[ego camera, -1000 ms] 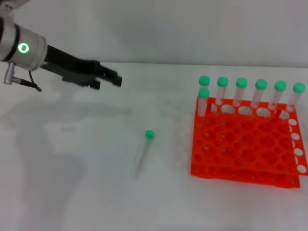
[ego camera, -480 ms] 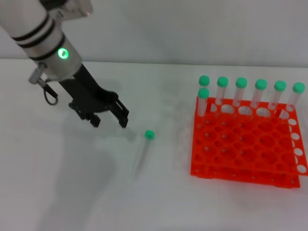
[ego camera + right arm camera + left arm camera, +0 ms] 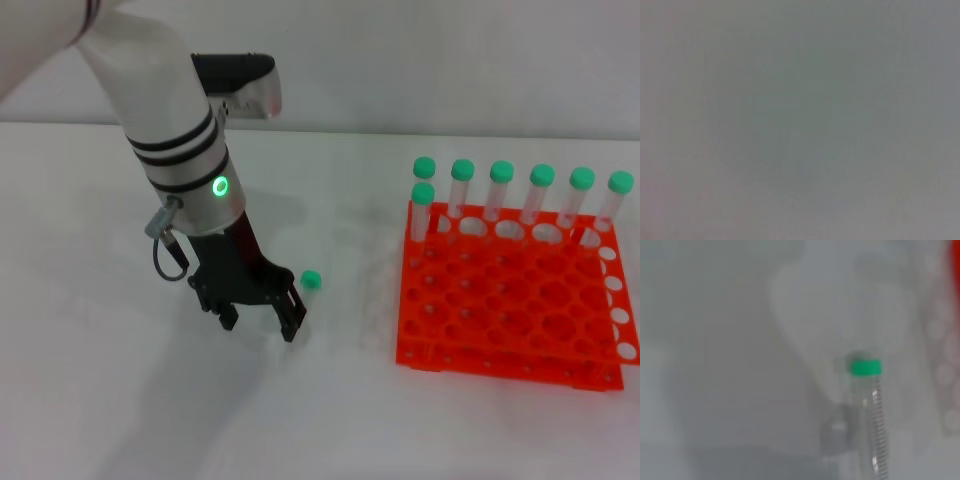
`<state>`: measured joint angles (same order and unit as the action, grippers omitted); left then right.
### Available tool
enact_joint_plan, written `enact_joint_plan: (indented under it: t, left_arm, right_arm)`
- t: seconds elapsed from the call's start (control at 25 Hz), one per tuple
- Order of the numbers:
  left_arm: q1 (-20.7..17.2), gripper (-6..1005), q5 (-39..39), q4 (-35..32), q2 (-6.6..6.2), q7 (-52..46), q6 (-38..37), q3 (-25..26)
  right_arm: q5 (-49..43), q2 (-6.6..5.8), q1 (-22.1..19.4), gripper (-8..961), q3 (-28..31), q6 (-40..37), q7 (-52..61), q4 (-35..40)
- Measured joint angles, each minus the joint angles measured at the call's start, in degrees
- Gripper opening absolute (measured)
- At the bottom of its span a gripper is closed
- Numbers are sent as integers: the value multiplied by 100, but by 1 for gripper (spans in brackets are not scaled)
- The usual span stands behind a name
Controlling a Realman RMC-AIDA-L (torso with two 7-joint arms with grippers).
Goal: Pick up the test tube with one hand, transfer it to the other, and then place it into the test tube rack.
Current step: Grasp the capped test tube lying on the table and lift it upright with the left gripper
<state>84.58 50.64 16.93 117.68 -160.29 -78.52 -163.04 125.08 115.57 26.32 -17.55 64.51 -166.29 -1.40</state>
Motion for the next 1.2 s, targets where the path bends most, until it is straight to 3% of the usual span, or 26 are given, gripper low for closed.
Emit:
enact_joint_plan:
  t: [0.2,0.56,0.8,1.2]
  left_arm:
    - [-8,764,145,-73,97,-205,145,0]
    - [-117,761,126,-388,103,-321,647,6]
    - [-218,636,87,-608,118,-361,888,10]
    - [-337,587,98,-694,123,-397,1027,9]
  right_arm:
    - [-1,-4,-10,856,-10,-4,0,0]
    - [-2,-10,-54,856,-11,-9,0,0]
    - [-1,-17,-65,856,-11,-11,0,0]
    - [-1,-18,-66,856,-8,-18,0,0]
